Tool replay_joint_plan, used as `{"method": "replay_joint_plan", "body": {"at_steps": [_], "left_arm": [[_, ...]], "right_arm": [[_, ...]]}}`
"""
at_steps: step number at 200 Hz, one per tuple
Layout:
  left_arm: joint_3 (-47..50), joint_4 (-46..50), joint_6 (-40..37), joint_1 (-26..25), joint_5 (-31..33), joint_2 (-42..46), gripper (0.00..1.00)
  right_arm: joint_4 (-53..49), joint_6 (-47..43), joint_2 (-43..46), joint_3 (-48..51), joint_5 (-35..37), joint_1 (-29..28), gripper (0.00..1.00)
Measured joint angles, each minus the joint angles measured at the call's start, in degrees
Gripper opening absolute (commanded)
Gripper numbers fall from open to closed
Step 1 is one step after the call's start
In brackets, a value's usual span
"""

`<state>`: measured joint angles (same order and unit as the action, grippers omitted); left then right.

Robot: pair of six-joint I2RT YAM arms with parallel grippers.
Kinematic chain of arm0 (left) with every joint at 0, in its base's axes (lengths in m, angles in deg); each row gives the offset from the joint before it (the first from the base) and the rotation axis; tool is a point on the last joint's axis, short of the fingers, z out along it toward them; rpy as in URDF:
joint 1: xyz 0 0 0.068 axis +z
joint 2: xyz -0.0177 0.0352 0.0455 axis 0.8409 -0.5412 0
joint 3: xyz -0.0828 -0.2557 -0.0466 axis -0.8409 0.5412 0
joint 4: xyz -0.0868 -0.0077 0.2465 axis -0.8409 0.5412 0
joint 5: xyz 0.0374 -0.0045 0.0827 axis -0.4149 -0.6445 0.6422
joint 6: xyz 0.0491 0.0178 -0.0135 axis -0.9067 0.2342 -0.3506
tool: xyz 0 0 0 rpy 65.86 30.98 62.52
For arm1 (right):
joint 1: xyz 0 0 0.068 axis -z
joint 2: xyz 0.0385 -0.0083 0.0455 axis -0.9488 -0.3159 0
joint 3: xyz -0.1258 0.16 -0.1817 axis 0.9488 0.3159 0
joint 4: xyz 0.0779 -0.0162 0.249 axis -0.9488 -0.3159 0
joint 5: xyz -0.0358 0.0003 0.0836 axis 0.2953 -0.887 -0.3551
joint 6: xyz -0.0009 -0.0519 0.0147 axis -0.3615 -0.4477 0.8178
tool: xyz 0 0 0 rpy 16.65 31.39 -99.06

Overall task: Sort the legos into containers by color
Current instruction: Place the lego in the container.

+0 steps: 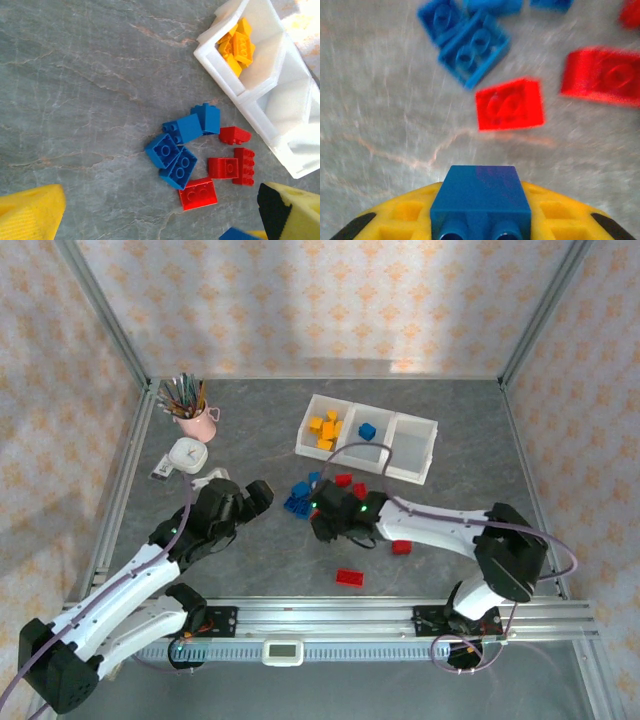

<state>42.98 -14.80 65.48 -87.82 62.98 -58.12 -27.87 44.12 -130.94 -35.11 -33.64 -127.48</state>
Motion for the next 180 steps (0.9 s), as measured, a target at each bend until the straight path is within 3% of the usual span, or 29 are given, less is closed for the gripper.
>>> {"method": "replay_joint_plan", "body": {"at_steps": [65, 180], "left_arm": [[-4.5, -6.3, -3.2, 0.0, -1.9, -7.3, 0.99], [-12.7, -14.2, -7.3, 0.0, -3.2, -20.5, 0.99]], "right_arm": [[-0.4, -0.3, 1.8, -7.6, 2.0, 15.7, 0.26], [1.4, -5.6, -19.6, -26.3, 7.9, 28.7, 0.31]]}}
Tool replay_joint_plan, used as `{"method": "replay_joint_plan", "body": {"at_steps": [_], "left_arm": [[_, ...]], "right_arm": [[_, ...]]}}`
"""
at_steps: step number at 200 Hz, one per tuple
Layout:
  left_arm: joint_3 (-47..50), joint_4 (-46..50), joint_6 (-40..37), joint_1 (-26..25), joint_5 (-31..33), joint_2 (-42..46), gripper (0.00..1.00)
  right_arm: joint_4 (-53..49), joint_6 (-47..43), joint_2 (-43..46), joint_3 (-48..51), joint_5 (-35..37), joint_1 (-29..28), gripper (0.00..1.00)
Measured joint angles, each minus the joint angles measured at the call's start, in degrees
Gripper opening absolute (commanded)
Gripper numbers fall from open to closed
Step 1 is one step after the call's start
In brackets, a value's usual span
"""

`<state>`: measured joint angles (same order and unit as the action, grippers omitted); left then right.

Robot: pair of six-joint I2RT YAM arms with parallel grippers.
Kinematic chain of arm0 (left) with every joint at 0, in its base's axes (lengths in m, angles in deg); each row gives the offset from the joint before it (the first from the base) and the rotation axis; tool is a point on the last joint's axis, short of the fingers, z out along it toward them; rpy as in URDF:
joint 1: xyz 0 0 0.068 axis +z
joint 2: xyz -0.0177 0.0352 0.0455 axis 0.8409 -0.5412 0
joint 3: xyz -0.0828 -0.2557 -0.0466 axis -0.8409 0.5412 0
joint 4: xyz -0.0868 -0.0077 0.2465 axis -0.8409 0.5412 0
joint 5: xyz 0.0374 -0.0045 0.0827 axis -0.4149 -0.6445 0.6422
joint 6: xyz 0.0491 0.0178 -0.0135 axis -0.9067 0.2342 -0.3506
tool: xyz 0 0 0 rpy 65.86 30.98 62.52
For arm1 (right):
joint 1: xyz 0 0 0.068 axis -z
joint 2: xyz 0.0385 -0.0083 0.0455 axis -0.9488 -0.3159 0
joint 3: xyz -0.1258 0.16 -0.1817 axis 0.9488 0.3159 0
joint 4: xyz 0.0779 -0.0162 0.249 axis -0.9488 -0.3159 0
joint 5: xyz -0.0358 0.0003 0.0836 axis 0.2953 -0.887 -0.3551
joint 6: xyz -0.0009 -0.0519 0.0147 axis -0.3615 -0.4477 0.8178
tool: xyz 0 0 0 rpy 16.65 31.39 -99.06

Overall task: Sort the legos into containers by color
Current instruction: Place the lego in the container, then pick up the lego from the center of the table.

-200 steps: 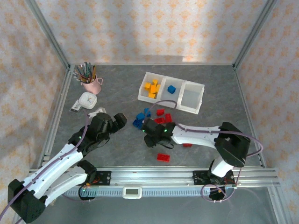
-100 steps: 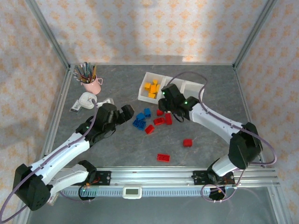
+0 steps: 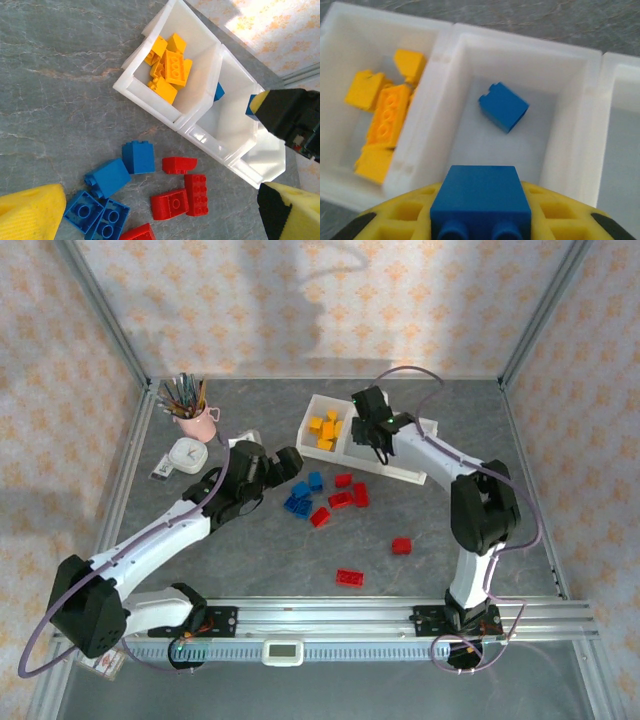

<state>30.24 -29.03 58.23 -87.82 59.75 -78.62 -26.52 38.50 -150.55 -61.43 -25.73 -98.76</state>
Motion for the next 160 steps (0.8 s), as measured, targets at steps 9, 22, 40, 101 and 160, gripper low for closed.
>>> {"method": "replay_joint_plan", "body": {"at_steps": [9, 22, 40, 101, 160], "left_arm": [[0.0, -0.3, 0.0, 0.0, 0.0, -0.2, 0.99], [0.0, -0.4, -0.2, 0.0, 0.0, -0.4, 0.99], [-0.2, -0.4, -0.2, 0.0, 0.0, -0.4, 0.99], [-0.7, -0.8, -0.2, 0.0, 0.1, 0.2, 1.0], [0.4, -0.3, -0.1, 0.0, 0.9, 6.9, 0.99]], "right_arm": [[0.1, -0.3, -1.4, -1.4, 0.0, 0.8, 0.35], [0.5, -0.7, -3.0, -2.9, 0.0, 1.2, 0.44], [0.6, -1.3, -4.2, -4.3, 0.0, 1.2, 0.52], [0.7, -2.0, -2.7, -4.9, -1.8, 0.9, 0.6], [1.1, -1.5, 9.6, 6.3, -5.5, -4.1, 0.65]]}}
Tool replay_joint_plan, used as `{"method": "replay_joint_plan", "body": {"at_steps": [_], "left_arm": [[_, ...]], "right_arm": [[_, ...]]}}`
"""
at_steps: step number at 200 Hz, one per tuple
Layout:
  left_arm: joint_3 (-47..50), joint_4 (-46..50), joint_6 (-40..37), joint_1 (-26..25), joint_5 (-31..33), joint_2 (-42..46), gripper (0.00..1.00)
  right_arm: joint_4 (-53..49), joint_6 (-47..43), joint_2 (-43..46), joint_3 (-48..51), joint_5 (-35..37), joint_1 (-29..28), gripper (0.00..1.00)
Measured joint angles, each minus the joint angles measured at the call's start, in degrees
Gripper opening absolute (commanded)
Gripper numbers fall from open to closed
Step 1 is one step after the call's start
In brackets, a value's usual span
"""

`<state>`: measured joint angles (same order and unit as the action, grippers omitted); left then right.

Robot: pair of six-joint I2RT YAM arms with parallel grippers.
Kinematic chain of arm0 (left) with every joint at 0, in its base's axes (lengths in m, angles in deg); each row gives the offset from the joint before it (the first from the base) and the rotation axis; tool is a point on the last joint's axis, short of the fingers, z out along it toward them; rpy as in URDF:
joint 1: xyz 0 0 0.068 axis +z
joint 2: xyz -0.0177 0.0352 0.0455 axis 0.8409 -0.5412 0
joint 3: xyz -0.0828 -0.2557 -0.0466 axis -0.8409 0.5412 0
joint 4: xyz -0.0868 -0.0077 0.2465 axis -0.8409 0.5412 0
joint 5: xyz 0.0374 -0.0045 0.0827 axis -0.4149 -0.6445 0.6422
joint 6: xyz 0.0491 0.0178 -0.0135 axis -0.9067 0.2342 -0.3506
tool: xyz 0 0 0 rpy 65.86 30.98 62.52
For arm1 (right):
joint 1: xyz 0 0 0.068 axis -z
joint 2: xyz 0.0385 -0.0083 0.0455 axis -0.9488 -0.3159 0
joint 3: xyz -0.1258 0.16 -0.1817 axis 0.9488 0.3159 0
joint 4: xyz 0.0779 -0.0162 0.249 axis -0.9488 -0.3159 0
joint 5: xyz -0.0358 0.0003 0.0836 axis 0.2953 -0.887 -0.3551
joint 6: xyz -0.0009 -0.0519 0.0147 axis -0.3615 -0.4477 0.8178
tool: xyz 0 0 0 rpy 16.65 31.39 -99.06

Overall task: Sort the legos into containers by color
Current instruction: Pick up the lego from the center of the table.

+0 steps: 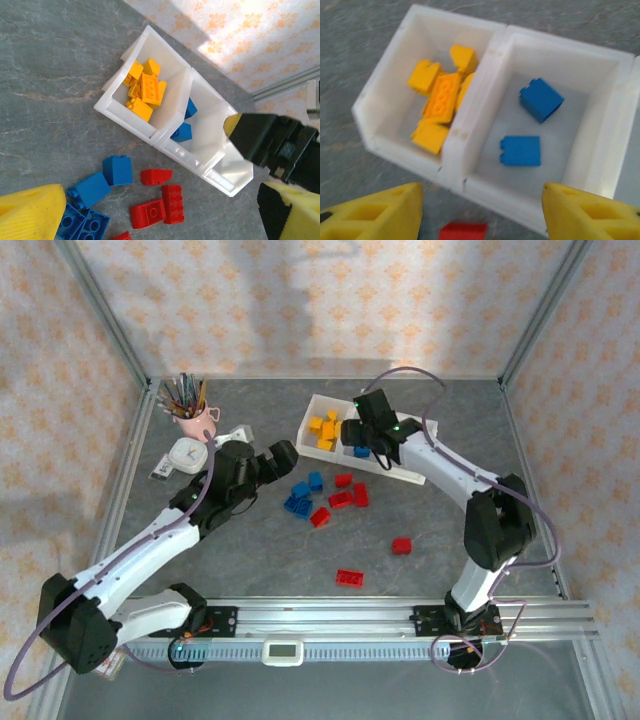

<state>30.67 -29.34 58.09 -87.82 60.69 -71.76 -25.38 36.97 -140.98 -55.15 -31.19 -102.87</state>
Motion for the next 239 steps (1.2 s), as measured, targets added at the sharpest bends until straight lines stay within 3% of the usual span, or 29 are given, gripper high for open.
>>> {"method": "replay_joint_plan", "body": {"at_steps": [81, 130, 239], "left_arm": [[7.7, 4.5, 3.1, 0.0, 4.0, 10.3, 0.99], [10.7, 5.7, 5.5, 0.0, 6.2, 13.9, 0.99], [10.7, 7.0, 5.8, 0.0, 7.6, 14.1, 0.99]], "right_arm": [[0.4, 1.3, 1.6, 6.3, -1.5, -9.6, 0.75], [1.5, 5.5, -7.1, 2.8, -1.4, -10.8, 0.76], [1.2, 8.0, -19.6, -7.1, -0.4, -12.2, 0.55]]}}
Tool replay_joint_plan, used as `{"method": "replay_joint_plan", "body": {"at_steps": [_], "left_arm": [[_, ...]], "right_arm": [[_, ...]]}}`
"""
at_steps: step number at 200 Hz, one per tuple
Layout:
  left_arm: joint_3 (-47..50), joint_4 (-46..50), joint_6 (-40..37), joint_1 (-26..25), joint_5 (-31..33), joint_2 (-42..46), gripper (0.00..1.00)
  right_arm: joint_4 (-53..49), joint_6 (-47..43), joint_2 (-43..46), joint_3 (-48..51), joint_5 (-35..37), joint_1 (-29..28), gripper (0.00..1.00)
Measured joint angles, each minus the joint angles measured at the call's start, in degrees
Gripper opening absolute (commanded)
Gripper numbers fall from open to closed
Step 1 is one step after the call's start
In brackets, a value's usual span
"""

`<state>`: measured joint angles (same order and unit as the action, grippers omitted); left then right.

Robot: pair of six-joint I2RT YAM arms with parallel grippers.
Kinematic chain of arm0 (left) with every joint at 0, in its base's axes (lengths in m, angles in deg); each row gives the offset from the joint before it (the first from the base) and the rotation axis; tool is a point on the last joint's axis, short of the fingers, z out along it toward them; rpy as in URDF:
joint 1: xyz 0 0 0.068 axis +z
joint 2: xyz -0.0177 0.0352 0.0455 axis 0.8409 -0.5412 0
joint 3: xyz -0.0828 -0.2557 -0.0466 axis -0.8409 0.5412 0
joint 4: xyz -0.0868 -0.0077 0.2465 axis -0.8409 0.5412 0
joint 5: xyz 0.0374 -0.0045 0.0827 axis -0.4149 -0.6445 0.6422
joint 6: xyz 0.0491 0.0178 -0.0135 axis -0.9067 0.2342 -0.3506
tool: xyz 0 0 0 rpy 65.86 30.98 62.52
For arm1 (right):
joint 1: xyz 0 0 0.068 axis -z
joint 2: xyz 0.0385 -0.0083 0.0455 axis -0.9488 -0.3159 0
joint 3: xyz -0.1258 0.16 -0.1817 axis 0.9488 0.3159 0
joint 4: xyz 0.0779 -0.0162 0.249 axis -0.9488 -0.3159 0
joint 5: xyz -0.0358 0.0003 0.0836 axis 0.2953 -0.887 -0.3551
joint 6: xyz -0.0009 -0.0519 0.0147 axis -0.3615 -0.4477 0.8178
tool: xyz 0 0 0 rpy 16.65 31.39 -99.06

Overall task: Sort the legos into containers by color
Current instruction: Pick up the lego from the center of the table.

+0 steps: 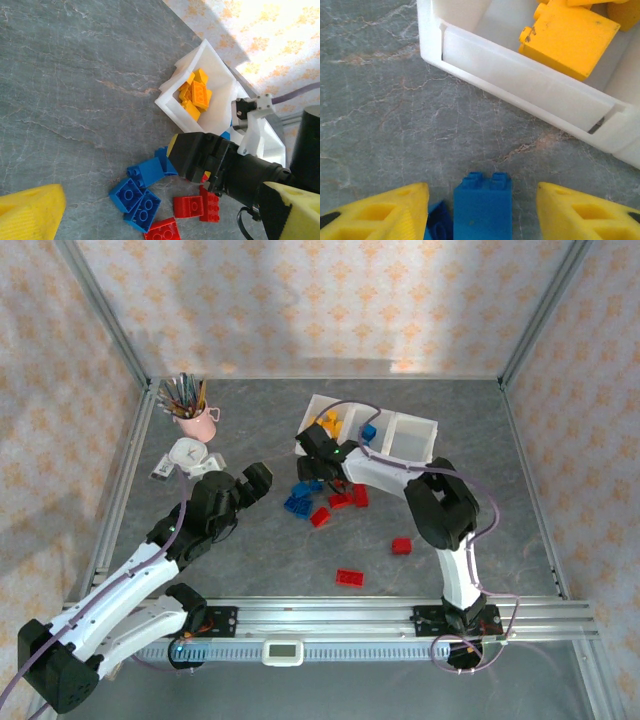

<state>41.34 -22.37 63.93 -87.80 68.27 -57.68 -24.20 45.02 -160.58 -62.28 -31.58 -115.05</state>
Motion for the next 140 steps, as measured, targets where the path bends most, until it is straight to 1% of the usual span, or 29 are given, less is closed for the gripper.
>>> {"method": "replay_joint_plan", "body": {"at_steps": [36, 84, 119, 140], "left_arm": [[0.0, 0.0, 0.0, 0.3, -0.1, -1.7, 0.99], [-0.1, 0.0, 0.0, 0.3, -0.5, -3.0, 0.99], [-0.6, 0.0, -0.1, 0.3, -1.0, -3.7, 1.0], [-1.5, 0.0, -0.1, 0.3, -2.0, -4.3, 0.99]], "right_arm": [[-0.6, 0.2, -2.8, -1.2, 0.3, 0.0, 0.51], [-0.6, 0.0, -4.5, -2.3, 0.3, 0.0, 0.35], [-0.7, -0.3, -4.1, -2.2, 0.3, 0.0, 0.33], [-0.9, -0.3, -1.9, -0.7, 0.3, 0.0, 0.33]]}}
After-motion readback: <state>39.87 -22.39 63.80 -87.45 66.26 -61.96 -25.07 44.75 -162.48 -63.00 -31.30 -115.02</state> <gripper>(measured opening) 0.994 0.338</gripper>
